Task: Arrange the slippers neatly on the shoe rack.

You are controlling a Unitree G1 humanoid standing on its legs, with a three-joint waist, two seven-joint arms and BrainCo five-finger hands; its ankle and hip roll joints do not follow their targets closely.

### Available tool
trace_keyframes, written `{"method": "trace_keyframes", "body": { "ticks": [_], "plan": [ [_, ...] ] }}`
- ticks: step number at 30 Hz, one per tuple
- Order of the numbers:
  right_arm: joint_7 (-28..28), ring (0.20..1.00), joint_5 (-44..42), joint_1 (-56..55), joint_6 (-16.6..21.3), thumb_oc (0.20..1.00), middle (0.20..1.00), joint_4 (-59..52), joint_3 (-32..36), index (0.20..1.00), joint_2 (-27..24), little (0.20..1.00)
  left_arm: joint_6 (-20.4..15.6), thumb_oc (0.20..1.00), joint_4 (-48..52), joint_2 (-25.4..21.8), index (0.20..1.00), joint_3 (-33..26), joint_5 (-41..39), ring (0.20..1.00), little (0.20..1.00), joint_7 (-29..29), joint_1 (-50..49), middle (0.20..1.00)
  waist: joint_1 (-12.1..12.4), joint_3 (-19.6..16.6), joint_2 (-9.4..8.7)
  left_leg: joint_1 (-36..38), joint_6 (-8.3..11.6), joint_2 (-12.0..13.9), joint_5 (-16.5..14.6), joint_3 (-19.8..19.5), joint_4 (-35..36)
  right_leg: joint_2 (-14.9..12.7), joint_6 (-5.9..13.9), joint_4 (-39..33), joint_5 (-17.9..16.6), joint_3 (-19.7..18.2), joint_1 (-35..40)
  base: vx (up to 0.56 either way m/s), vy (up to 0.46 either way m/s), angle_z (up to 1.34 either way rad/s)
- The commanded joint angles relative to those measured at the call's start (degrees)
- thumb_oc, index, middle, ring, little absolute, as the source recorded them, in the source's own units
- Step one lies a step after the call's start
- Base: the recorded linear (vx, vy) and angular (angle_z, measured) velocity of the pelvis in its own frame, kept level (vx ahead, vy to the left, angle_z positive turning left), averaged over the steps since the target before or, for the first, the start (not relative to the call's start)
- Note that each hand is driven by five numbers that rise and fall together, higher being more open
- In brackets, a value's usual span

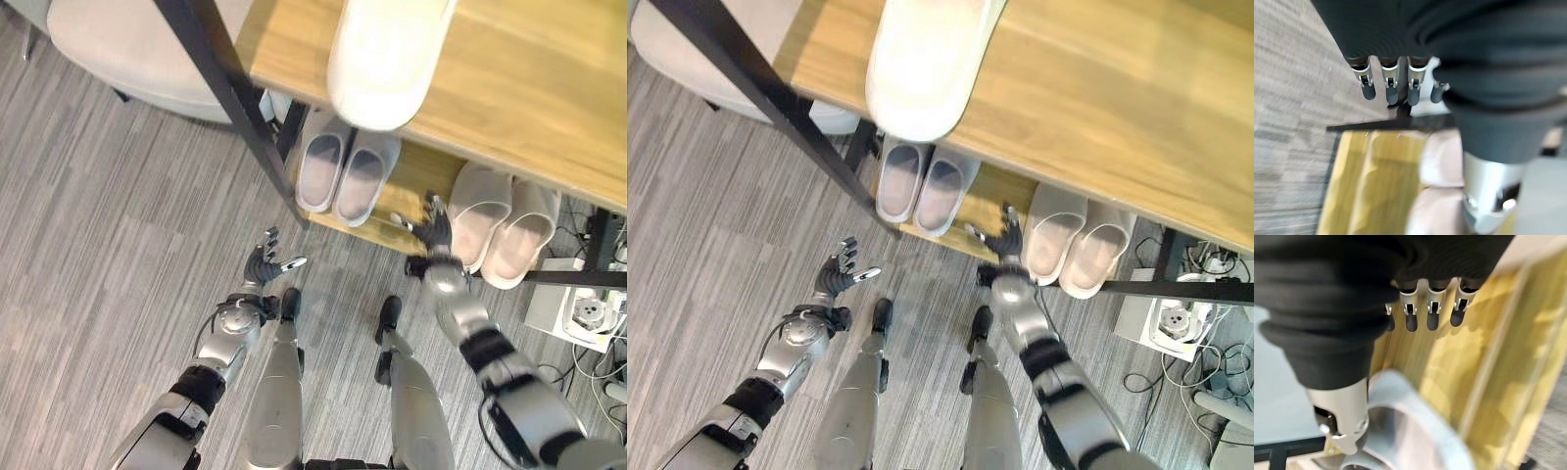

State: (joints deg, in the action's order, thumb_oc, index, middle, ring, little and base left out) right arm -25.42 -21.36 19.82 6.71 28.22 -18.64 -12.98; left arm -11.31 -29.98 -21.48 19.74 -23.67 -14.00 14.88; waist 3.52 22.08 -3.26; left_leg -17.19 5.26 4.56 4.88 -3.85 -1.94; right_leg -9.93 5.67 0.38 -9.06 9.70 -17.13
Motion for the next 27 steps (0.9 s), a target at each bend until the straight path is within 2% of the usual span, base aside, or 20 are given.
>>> {"method": "trace_keyframes", "body": {
  "ticks": [1,2,3,7,8,10,12,15,18,21,27],
  "plan": [
    [6.41,1.0,0.08,5.32,2.65,1.0,1.0,-0.3,-0.74,1.0,-0.22,1.0,-1.3,1.0,0.01,0.61,1.0,0.16,0.83,1.0,1.0,2.47,1.47,1.0,-0.24,-4.41,-0.25,0.79,0.45,0.12,-2.47,0.44,3.75,-0.59,3.07,3.72,8.88,-0.14,3.33,0.12,0.029,-0.15],
    [6.41,1.0,0.09,5.3,2.64,1.0,1.0,-0.33,-0.73,1.0,-0.23,1.0,-1.29,1.0,0.02,0.62,1.0,0.16,0.83,1.0,1.0,2.47,1.46,1.0,-0.28,-4.51,-0.25,0.68,0.43,0.09,-2.3,0.4,3.85,-0.61,3.09,3.58,8.71,-0.11,3.26,0.14,0.017,-0.13],
    [10.82,1.0,-0.43,0.26,3.09,1.0,1.0,-3.54,-0.74,1.0,-1.31,1.0,-1.3,1.0,0.24,0.41,1.0,-0.83,1.92,1.0,1.0,3.88,-1.12,1.0,-1.19,-6.6,-0.17,4.02,0.79,0.38,-1.63,1.45,6.11,-0.32,3.44,1.51,7.88,-0.02,5.93,0.11,0.017,-0.09],
    [17.09,1.0,0.87,-10.27,3.11,1.0,1.0,-9.31,-0.1,1.0,-4.54,1.0,-1.05,1.0,1.09,-1.25,1.0,-2.01,5.04,1.0,1.0,7.06,-5.29,1.0,-3.03,-9.77,0.48,8.82,1.01,0.53,-2.35,3.12,6.94,-0.01,3.8,-1.62,7.22,-0.79,10.48,0.14,0.024,-0.19],
    [21.7,1.0,4.67,-18.48,3.04,1.0,1.0,-13.09,0.25,1.0,-7.4,1.0,-1.29,1.0,2.87,-2.96,1.0,-1.61,8.88,1.0,1.0,10.43,-7.89,1.0,-4.49,-11.57,1.17,11.41,1.14,0.46,-3.07,4.17,6.94,-0.11,4.02,-3.23,7.11,-1.3,13.02,0.15,-0.006,-0.25],
    [23.86,1.0,10.33,-25.87,2.8,1.0,1.0,-12.37,0.98,1.0,-8.95,1.0,-1.55,1.0,4.91,-3.16,1.0,1.16,12.09,1.0,1.0,14.41,-10.07,1.0,-6.12,-13.4,1.95,14.3,0.94,0.43,-4.24,5.46,6.94,-0.22,4.32,-4.66,7.1,-2.48,15.52,0.14,-0.025,-0.45],
    [23.81,1.0,13.77,-27.44,2.42,1.0,1.0,-10.5,0.94,1.0,-8.88,1.0,-1.32,1.0,5.99,-2.61,1.0,3.19,12.75,1.0,1.0,16.26,-10.82,1.0,-6.72,-13.89,2.16,15.46,0.75,0.56,-4.88,6.36,6.94,-0.27,4.43,-5.08,7.18,-3.2,16.23,0.06,-0.013,-0.47],
    [21.41,1.0,19.47,-29.11,0.89,1.0,1.0,-2.43,1.57,1.0,-8.43,1.0,-0.12,1.0,6.27,0.71,1.0,12.18,17.4,1.0,1.0,19.48,-7.39,1.0,-9.42,-14.47,2.77,17.25,0.28,0.85,-6.08,8.43,6.94,-0.01,4.55,-5.38,7.31,-5.48,16.57,0.03,-0.026,-0.53],
    [19.55,1.0,16.01,-28.87,0.34,1.0,1.0,3.08,2.94,1.0,-6.79,1.0,0.37,1.0,6.2,4.26,1.0,22.12,22.79,1.0,1.0,20.71,1.35,1.0,-11.48,-14.37,3.29,17.39,0.21,0.93,-6.39,9.13,6.94,0.19,4.7,-5.38,7.12,-6.54,16.05,0.0,-0.022,-0.21],
    [18.56,1.0,14.26,-27.76,0.38,1.0,1.0,4.09,1.84,1.0,-6.78,1.0,-0.49,1.0,10.62,6.85,1.0,30.05,22.66,1.0,1.0,22.96,9.38,1.0,-13.16,-14.35,3.5,17.3,0.24,1.07,-6.67,9.54,6.94,0.28,4.9,-5.38,7.01,-7.11,15.51,-0.01,-0.013,-0.06],
    [18.74,1.0,12.79,-27.17,0.77,1.0,1.0,3.4,0.83,1.0,-6.72,1.0,-1.34,1.0,19.62,6.75,1.0,31.32,16.11,1.0,1.0,24.15,14.74,1.0,-13.47,-14.29,3.39,17.4,0.24,1.22,-6.76,9.85,6.94,0.39,4.89,-5.36,6.99,-7.62,15.14,0.0,-0.009,-0.07]
  ]
}}
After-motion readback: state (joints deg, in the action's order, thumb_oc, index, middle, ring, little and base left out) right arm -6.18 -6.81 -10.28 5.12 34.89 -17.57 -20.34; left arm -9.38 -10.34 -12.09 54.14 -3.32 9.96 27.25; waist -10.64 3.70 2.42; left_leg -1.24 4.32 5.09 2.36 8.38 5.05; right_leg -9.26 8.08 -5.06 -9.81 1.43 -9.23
